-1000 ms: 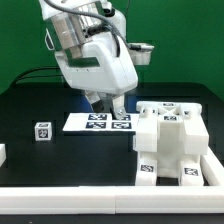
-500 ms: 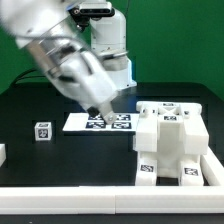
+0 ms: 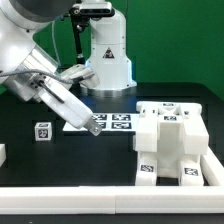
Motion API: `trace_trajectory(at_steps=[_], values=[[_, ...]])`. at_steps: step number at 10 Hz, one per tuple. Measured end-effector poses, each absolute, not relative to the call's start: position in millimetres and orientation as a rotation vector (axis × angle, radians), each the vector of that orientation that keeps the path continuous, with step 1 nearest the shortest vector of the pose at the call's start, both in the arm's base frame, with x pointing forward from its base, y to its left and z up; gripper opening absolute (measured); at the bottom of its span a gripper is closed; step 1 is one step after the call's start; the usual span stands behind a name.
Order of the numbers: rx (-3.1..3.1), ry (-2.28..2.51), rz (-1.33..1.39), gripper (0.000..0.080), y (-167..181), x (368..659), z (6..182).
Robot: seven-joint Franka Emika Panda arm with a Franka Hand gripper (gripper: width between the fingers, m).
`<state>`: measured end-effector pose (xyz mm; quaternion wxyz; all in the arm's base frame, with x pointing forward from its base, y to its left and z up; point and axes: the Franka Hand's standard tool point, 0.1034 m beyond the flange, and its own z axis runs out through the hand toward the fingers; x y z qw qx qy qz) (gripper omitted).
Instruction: Assemble chair
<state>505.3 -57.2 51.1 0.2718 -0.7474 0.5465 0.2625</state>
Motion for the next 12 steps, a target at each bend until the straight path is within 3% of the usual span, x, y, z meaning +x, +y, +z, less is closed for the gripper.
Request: trace_trajectory(at_steps=[2, 4, 8, 12], values=[[-1.870, 1.601, 0.681, 0.0649, -32.7, 492.5, 25.6], [-1.795, 1.663, 0.703, 0.0649, -4.2, 485.1, 16.3], [-1.856, 1.669, 0.749, 0.0649, -8.9, 484.9, 15.8], [-1.803, 1.736, 0.722, 0.0649, 22.1, 477.5, 1.2]])
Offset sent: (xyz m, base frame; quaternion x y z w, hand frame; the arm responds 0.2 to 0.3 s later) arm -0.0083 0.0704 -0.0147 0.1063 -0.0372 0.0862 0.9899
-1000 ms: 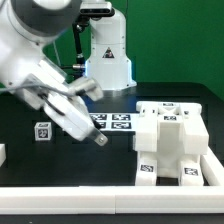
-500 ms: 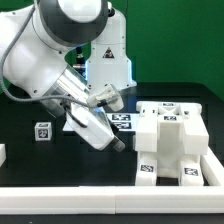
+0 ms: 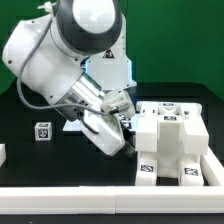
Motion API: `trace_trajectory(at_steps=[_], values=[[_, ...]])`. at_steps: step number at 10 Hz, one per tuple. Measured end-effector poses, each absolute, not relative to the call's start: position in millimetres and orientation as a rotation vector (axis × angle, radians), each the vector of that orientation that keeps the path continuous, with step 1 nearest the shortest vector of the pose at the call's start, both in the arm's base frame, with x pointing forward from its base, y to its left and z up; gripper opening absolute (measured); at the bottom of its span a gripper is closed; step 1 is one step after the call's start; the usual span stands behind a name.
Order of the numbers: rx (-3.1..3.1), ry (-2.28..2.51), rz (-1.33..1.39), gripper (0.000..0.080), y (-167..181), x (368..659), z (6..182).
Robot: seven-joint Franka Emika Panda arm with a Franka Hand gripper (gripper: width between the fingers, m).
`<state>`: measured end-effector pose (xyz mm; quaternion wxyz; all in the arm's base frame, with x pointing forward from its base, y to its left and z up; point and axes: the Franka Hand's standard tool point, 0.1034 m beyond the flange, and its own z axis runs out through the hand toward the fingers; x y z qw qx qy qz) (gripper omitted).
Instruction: Assemble chair
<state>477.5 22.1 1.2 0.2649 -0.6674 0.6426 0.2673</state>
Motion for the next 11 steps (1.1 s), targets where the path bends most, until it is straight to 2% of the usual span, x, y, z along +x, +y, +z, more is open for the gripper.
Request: trace_trajectory(at_steps=[8, 9, 10, 11], values=[[-1.808, 1.752, 0.712, 0.0649, 26.4, 479.2, -0.2], [-1.808, 1.752, 0.712, 0.0559, 26.2, 479.3, -0.2], [-1.807, 1.753, 0.712, 0.0377, 26.1, 479.3, -0.2], [-1.807, 1.753, 0.712, 0.0241, 26.0, 479.3, -0.2]])
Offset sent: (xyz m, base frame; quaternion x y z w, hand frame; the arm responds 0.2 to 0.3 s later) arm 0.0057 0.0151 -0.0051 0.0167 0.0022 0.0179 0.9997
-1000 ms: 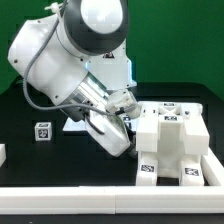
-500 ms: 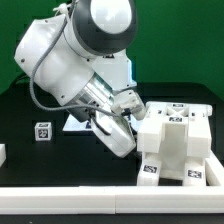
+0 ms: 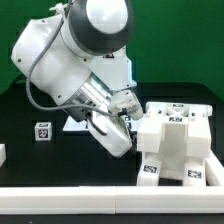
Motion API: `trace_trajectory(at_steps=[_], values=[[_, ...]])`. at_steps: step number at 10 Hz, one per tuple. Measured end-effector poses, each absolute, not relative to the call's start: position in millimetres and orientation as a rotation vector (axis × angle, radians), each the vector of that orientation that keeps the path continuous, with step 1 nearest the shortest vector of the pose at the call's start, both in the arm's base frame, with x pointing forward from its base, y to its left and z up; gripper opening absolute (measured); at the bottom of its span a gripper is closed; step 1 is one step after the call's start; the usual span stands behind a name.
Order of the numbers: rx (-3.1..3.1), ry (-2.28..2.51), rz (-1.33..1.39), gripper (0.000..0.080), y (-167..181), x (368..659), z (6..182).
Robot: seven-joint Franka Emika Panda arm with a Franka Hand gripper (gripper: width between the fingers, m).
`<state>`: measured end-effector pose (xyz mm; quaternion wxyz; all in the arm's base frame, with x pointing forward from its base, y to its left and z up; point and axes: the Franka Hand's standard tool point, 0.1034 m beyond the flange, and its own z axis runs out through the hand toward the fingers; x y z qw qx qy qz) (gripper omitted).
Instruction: Assemble chair
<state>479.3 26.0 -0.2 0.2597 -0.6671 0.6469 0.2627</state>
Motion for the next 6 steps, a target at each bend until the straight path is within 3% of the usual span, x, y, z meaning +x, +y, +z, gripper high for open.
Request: trace_trajectory(at_steps=[1, 2, 3, 6], values=[[-1.807, 1.753, 0.712, 0.0241, 26.0, 479.3, -0.2], [-1.807, 1.753, 0.712, 0.0064, 26.0, 479.3, -0.2], [-1.806, 1.754, 0.711, 0.0020, 25.2, 479.3, -0.2], [-1.802, 1.763, 0.672, 0.0001, -0.2, 482.5, 3.0]])
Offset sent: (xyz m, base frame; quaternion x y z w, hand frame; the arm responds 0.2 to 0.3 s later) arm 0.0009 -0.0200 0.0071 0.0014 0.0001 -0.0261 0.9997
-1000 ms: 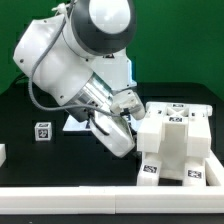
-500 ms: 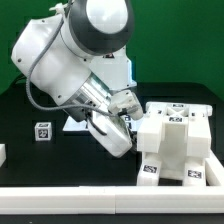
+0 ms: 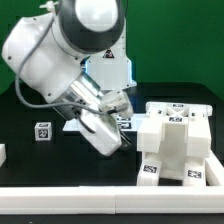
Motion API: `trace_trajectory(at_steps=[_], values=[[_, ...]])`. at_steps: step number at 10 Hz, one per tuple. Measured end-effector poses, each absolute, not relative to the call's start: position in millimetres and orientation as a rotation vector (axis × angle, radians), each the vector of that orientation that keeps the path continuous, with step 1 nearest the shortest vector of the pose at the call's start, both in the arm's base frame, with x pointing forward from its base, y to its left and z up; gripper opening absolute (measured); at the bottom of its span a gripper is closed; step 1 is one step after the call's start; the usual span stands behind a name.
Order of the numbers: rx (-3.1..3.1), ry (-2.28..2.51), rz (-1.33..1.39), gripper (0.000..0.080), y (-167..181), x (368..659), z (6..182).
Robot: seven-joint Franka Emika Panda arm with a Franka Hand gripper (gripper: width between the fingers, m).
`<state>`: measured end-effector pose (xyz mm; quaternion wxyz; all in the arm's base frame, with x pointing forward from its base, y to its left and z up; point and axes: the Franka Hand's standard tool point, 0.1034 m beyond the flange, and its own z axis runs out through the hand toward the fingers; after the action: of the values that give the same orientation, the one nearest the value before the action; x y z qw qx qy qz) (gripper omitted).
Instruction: Assemble chair
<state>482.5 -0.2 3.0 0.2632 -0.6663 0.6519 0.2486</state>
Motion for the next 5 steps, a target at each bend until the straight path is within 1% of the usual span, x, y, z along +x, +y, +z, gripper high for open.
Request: trace_trajectory(at_steps=[3, 4, 5], values=[[-1.793, 1.779, 0.675, 0.0001, 0.2, 482.6, 2.4], [-1.768, 1.804, 0.674, 0.0090, 0.9, 483.6, 2.8], [-1.721, 1.841, 0.637, 0.0090, 5.2, 485.8, 4.7]])
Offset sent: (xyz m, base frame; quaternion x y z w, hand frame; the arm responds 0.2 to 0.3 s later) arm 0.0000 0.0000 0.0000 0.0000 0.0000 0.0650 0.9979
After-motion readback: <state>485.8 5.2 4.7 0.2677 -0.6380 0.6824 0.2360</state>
